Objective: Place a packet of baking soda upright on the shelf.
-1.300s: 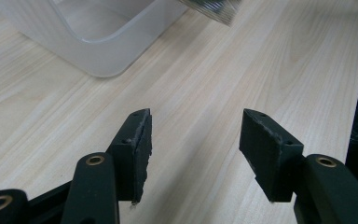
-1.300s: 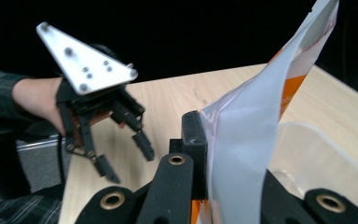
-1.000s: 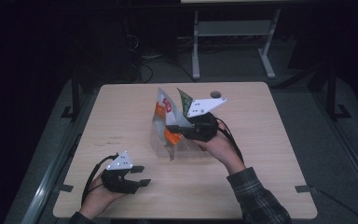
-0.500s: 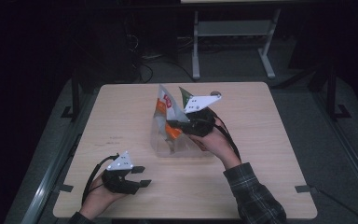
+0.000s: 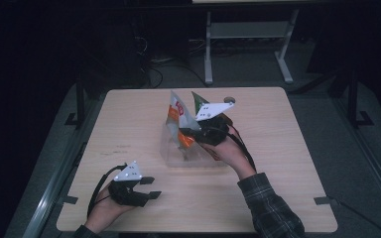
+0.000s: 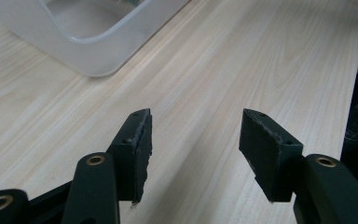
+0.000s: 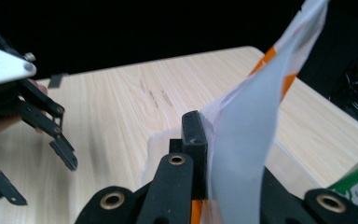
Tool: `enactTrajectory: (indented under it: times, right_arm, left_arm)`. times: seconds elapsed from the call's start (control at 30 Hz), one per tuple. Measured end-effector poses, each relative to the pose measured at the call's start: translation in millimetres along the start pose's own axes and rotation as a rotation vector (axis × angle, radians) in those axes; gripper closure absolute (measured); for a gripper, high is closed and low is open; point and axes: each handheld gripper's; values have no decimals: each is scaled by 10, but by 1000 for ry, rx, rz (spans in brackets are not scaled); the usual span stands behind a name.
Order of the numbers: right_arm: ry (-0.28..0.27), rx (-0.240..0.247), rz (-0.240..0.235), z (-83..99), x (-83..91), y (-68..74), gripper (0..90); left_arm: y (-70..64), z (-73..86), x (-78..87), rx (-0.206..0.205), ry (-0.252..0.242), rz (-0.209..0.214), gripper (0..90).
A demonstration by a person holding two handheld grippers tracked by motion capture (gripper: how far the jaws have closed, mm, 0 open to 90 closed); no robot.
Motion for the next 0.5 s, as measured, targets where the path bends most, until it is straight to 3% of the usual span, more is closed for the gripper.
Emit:
enactTrajectory:
  times: [0.17, 0.5]
  right_arm:
    - [47, -2, -4, 85, -119, 7, 900]
    - [72, -26, 14, 123, -170, 5, 898]
  left_arm:
    - [-6, 2, -4, 6, -11, 1, 435]
    - [-7, 2, -10, -2, -2, 0, 436]
Point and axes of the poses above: each handheld gripper's, and its own axes: x roughly backward along the jaws, z roughly out of its underside, y roughly to its left, and after that the axes turned 2 degrees about -y, right-handed
